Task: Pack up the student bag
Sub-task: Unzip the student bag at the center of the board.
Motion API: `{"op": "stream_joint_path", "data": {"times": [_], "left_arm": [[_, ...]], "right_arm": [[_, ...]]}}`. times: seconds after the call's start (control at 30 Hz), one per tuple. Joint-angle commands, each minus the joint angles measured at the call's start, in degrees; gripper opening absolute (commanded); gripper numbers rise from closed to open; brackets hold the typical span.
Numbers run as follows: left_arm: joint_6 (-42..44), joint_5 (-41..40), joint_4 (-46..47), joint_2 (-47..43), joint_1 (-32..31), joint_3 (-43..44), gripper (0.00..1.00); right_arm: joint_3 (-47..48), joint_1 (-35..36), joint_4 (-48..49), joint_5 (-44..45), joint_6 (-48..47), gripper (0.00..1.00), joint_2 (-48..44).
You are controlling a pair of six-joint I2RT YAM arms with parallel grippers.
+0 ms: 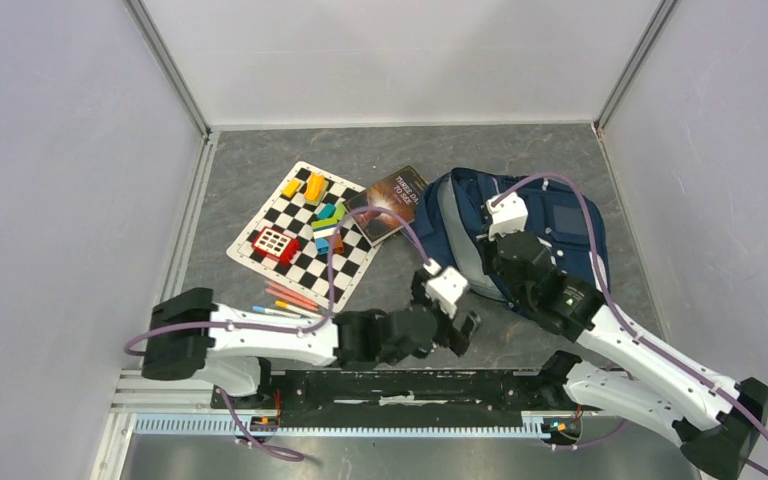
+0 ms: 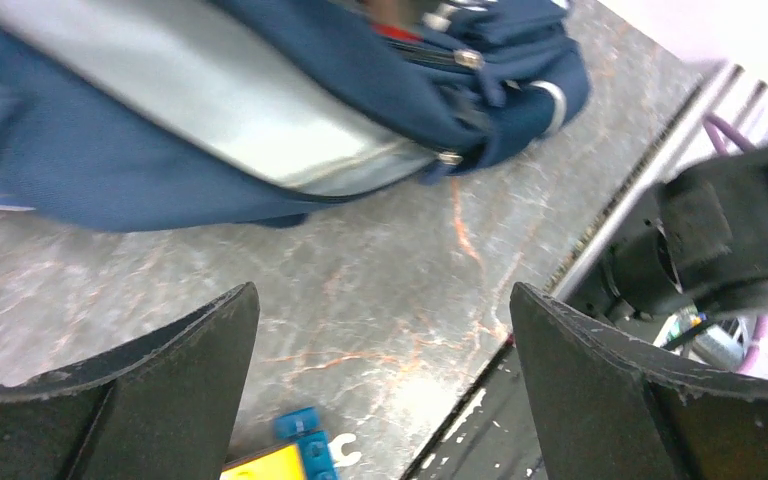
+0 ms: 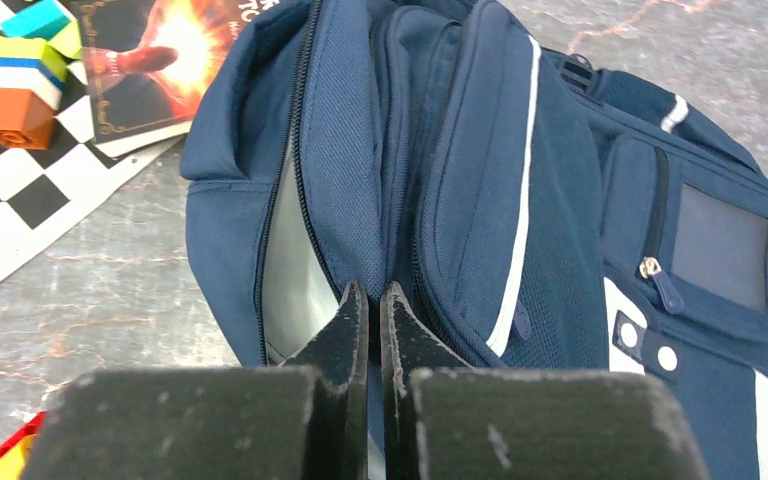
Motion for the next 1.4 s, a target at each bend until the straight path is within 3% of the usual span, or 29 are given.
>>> {"op": "stream_joint_path", "data": {"times": [0.0,0.2,0.57,0.8,1.13,1.23,1.37], "left_arm": [[-9.44,3.36,-10.3,-7.31,6.0,0.08,1.0],[-22.02,16.32,-13.17,-8.59,18.97,2.39,1.0],[-31.17,32.08,4.51,0.91,26.14,9.25,1.0],[-36.91,32.12,0.32,8.7,30.54,12.78,1.0],[-34.06,28.73,-6.51,15.42,30.98,18.98,0.99],[-33.73,29.12,-5.86,17.59,31.34,20.58,0.88],[-32.46,33.49,-1.05,19.36,31.53,21.9,0.48]], "right_arm": [[-1.76,-0.38,-1.46,7.79,-0.57,0.0,-5.38],[-4.67,-0.43,-4.2,6.49,2.76,0.0,-11.0],[-8.37,-0.42,-5.12,2.22,3.6,0.0,-12.61],[-9.16,-0.41,-5.17,-0.53,3.14,0.0,-13.55],[-9.82,-0.43,-3.17,-6.25,-0.13,0.0,-13.51],[-10.11,-0.47,-2.51,-8.95,-1.2,0.0,-13.28],[-9.87,-0.43,-2.38,-12.24,-3.17,0.0,-13.27]]}}
